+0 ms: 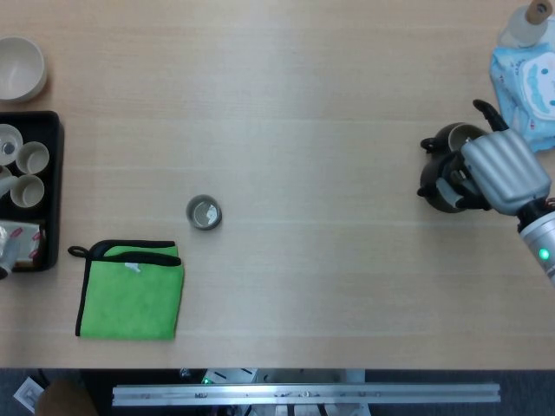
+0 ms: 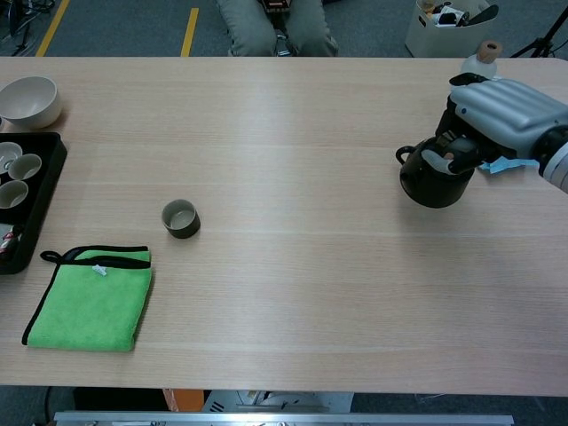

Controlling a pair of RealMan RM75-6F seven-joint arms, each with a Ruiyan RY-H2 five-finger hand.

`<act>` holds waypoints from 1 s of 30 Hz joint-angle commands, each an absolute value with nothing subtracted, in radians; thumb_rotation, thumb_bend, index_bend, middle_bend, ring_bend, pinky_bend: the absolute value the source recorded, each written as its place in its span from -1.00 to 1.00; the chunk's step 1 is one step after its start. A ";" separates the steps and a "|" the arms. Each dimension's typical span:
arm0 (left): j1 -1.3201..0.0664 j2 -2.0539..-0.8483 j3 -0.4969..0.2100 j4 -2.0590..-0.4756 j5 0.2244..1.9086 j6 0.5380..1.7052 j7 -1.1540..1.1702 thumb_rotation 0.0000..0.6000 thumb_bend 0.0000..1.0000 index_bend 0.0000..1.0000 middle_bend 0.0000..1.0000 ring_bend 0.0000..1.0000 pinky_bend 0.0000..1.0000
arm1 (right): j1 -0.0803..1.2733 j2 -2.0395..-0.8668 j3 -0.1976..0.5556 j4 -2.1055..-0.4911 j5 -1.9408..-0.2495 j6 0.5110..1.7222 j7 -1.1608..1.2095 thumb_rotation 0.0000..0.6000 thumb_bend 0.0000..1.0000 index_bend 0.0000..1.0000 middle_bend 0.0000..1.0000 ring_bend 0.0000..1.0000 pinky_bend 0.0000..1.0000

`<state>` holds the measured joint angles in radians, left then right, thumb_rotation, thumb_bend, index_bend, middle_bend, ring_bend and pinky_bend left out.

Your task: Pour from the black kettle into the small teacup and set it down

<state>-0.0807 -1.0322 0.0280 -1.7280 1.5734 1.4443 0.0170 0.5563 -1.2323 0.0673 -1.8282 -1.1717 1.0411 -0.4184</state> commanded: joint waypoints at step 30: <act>-0.382 -1.102 0.023 -1.785 1.594 1.021 -0.022 1.00 -0.22 -0.67 -0.73 -0.76 -0.75 | 0.519 -1.184 0.082 -1.867 -1.195 1.105 -0.379 0.60 -0.23 1.00 0.87 0.70 -1.00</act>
